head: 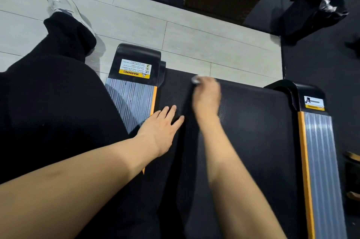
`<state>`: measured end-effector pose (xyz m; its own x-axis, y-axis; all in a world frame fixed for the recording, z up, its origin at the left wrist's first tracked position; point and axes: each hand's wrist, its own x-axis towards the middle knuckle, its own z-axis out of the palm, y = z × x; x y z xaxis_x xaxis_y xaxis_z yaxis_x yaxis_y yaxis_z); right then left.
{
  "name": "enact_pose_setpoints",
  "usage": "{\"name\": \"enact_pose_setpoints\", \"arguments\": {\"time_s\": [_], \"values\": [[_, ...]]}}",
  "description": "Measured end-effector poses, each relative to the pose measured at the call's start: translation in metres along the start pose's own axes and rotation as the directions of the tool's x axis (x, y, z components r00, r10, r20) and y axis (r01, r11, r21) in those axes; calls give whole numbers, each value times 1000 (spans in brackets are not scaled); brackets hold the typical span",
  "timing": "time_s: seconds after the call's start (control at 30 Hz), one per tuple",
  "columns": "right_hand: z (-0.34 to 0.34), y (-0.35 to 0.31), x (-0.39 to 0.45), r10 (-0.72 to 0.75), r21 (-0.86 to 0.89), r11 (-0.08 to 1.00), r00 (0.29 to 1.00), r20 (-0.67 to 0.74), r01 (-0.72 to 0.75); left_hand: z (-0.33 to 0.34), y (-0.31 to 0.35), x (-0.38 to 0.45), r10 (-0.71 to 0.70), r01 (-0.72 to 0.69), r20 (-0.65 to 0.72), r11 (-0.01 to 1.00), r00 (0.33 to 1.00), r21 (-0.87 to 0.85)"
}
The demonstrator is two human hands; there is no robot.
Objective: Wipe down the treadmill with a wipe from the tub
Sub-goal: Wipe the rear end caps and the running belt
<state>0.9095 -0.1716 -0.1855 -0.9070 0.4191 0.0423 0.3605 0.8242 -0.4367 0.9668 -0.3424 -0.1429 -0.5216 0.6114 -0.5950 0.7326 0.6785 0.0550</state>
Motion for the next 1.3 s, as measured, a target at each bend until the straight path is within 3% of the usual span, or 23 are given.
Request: {"name": "enact_pose_setpoints", "arguments": {"time_s": [0.1, 0.17, 0.23, 0.3, 0.37, 0.4, 0.47, 0.57, 0.67, 0.73, 0.8, 0.87, 0.93, 1.03, 1.07, 1.17, 1.23, 1.3], "values": [[22, -41, -24, -396, 49, 918, 913, 103, 393, 0, -2, -1, 20, -18, 39, 999, 999, -33], [11, -19, -15, -447, 12, 894, 890, 87, 448, -2, -4, 0, 10, -9, 17, 998, 1000, -58], [-8, 25, 2, -303, -75, 951, 952, -33, 300, -2, -3, 1, 10, -9, 6, 996, 1000, -87], [-33, 67, 21, -23, -165, 986, 996, -89, 8, -3, 1, 1, 4, -5, -12, 995, 1000, -99], [-43, 75, 32, 185, -215, 957, 980, -73, -197, -6, 3, 3, -3, -1, -45, 995, 999, -97], [-38, 64, 35, 206, -208, 955, 977, -57, -213, -7, 3, 4, -6, 1, -54, 995, 999, -98], [-20, 22, 38, 130, -132, 983, 991, 38, -123, -7, 3, 4, -11, 4, -63, 995, 998, -104], [16, -44, 31, -181, 6, 983, 959, 220, 184, -5, 2, 3, -17, 11, -71, 996, 997, -83], [11, -42, 40, -331, -16, 937, 903, 275, 348, -6, 0, 2, -15, 8, -67, 994, 998, -106], [-6, 1, 57, -234, -126, 954, 935, 265, 274, -9, 1, 4, -17, 5, -92, 991, 996, -131], [-32, 65, 73, 0, -292, 955, 983, 185, 54, -11, 3, 8, -32, 13, -115, 987, 993, -160], [-59, 113, 78, 189, -333, 928, 981, 41, -165, -11, 3, 14, -55, 31, -140, 985, 989, -170], [-59, 112, 71, 249, -301, 922, 968, -23, -245, -11, 4, 20, -64, 42, -123, 983, 990, -179], [-20, 37, 43, 110, -75, 992, 991, 80, -104, -7, 10, 24, -81, 69, -85, 988, 993, -138], [-6, 9, 31, -34, 21, 999, 992, 118, 32, -6, 11, 24, -85, 76, -78, 990, 993, -116], [8, -23, 2, -388, 61, 922, 908, 159, 383, -8, 10, 23, -65, 60, -74, 995, 995, -77], [-10, 12, 10, -428, 42, 904, 897, 109, 426, -12, 9, 24, -74, 66, -87, 993, 993, -93], [-35, 71, 26, -318, -96, 943, 948, 9, 317, -15, 11, 27, -81, 71, -116, 994, 990, -84]]}}
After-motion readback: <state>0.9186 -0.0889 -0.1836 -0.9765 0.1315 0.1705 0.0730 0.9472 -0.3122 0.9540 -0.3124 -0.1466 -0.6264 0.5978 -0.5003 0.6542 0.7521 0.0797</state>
